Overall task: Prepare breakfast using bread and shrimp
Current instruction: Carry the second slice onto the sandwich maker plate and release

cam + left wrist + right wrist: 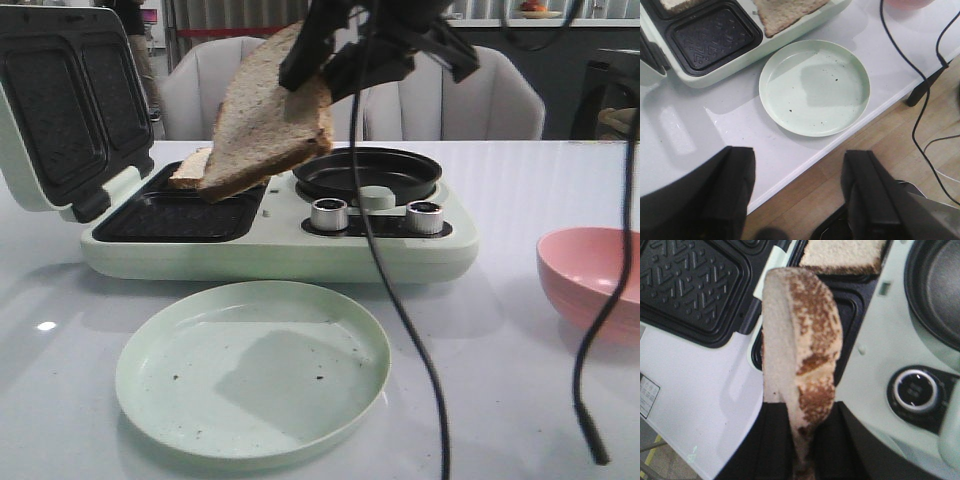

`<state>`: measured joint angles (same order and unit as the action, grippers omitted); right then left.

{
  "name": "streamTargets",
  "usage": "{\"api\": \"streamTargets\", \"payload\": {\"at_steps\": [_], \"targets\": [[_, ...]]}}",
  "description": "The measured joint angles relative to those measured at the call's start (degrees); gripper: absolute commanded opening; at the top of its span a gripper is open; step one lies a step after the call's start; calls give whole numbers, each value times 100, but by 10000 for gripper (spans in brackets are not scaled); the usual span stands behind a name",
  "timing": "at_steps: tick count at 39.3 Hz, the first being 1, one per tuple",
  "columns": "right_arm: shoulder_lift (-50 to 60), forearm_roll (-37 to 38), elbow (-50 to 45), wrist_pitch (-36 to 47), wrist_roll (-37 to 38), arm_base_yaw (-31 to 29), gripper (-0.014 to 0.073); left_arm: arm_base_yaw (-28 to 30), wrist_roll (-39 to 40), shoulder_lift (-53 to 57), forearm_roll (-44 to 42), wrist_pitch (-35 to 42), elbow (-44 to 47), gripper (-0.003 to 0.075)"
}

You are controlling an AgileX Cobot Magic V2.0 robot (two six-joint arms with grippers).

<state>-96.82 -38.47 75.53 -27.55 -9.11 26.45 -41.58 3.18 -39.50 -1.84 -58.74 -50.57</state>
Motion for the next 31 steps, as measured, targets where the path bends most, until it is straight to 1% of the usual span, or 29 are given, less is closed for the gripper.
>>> {"api": "streamTargets", "payload": {"at_steps": [8, 14, 18, 21, 28, 29, 31], "targets": [[-1166, -356, 1174, 110, 0, 112, 45, 0, 0, 0, 0, 0, 0, 434], [-1854, -568, 1839, 17, 0, 112, 48, 0, 0, 0, 0, 0, 0, 434], [-2268, -788, 2185, -37, 0, 112, 90, 0, 0, 0, 0, 0, 0, 434], [-2508, -890, 2432, -116, 0, 112, 176, 0, 0, 0, 0, 0, 0, 434], [-2879, -929, 2776, -202, -12, 112, 468, 0, 0, 0, 0, 0, 0, 434], [-2896, -929, 2806, -218, -12, 112, 503, 0, 0, 0, 0, 0, 0, 434], [-2944, -929, 2835, -239, -12, 112, 545, 0, 0, 0, 0, 0, 0, 434]]}}
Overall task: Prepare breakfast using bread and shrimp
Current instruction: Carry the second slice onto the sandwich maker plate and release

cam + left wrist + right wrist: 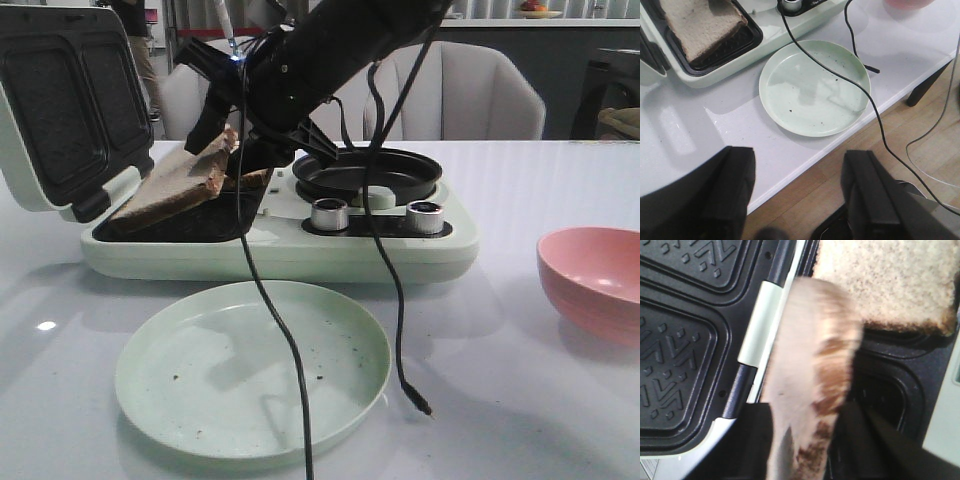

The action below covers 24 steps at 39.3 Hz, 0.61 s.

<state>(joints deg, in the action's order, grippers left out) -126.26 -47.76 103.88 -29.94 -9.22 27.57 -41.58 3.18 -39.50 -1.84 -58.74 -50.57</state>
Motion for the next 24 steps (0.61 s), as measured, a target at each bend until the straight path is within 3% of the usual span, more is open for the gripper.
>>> {"api": "streamTargets", "payload": {"at_steps": [9, 24], "targets": [[-13, 577, 46, -298, 0, 0, 536, 0, 0, 0, 0, 0, 0, 434], [1107, 2891, 42, -1689, 433, 49, 536, 0, 0, 0, 0, 0, 0, 434]]}}
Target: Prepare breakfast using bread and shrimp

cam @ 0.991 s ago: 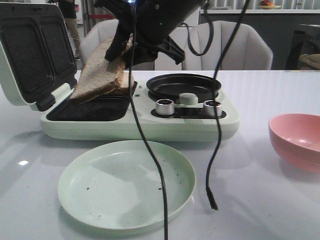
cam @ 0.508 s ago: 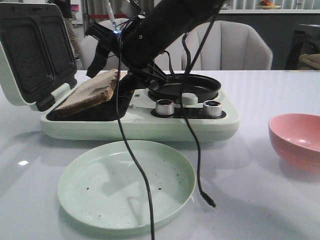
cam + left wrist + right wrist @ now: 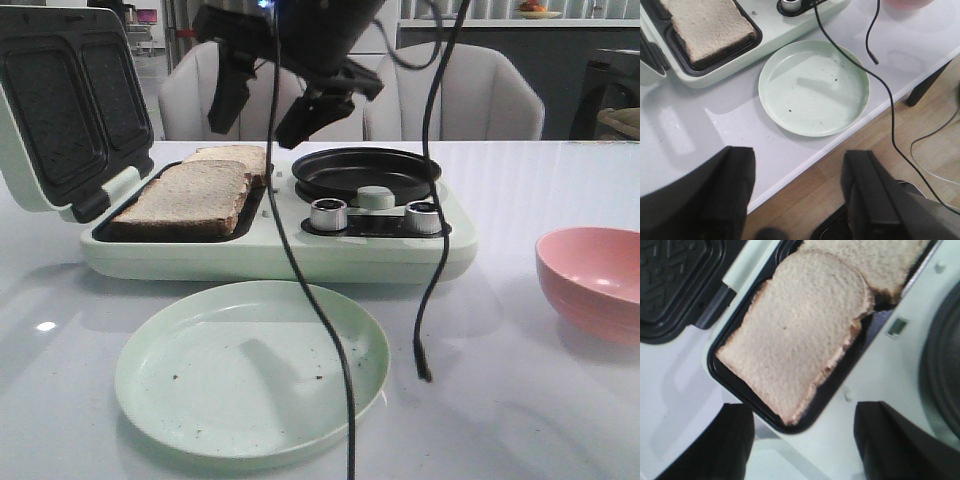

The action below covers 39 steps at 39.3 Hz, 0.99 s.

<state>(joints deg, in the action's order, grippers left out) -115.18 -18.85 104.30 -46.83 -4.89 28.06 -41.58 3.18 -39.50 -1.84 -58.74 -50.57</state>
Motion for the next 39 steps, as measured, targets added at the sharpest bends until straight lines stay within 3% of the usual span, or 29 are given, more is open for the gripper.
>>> {"api": "streamTargets", "payload": {"at_steps": [8, 18, 39], "targets": [[1043, 1388, -693, -351, 538, 263, 536, 0, 0, 0, 0, 0, 0, 434], [2586, 2312, -2445, -278, 1086, 296, 536, 0, 0, 0, 0, 0, 0, 434], [5494, 2467, -5347, -57, 1123, 296, 536, 0, 0, 0, 0, 0, 0, 434]]}}
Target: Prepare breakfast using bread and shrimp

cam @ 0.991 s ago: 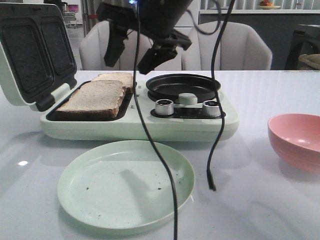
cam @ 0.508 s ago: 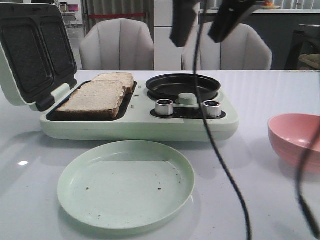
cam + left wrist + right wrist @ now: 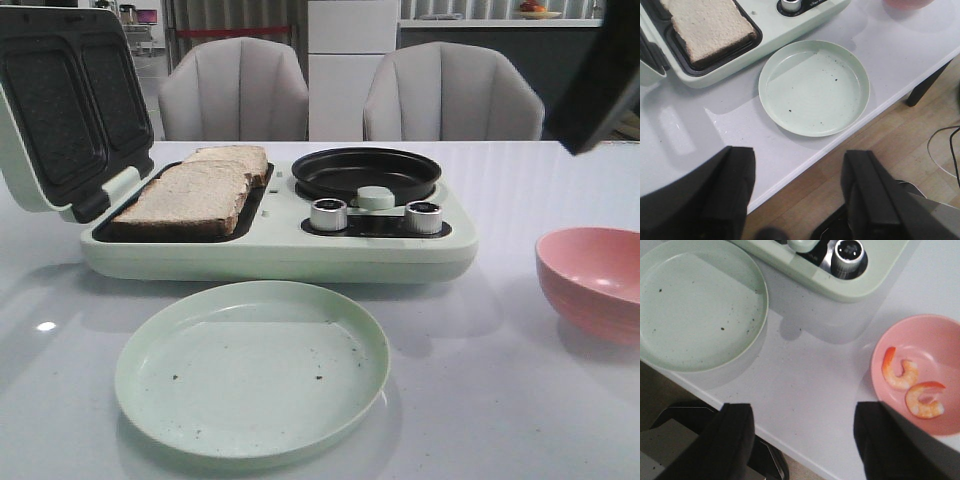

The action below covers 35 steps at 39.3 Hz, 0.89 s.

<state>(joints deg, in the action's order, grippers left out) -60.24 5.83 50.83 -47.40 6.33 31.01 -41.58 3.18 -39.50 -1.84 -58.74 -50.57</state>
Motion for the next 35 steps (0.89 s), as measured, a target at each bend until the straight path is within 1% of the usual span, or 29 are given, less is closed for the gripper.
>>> {"api": "streamTargets", "payload": {"at_steps": [10, 17, 26, 33, 35], "targets": [[826, 0, -673, 156, 9, 0, 536, 0, 0, 0, 0, 186, 0, 434], [970, 9, -744, 229, 9, 0, 536, 0, 0, -195, 0, 238, 0, 434], [970, 9, -764, 256, 14, 0, 536, 0, 0, -1015, -75, 106, -12, 434], [970, 9, -764, 282, 14, 0, 536, 0, 0, -1713, -365, 68, -189, 434], [970, 9, -764, 282, 14, 0, 536, 81, 0, -1895, -441, 68, -260, 423]]}}
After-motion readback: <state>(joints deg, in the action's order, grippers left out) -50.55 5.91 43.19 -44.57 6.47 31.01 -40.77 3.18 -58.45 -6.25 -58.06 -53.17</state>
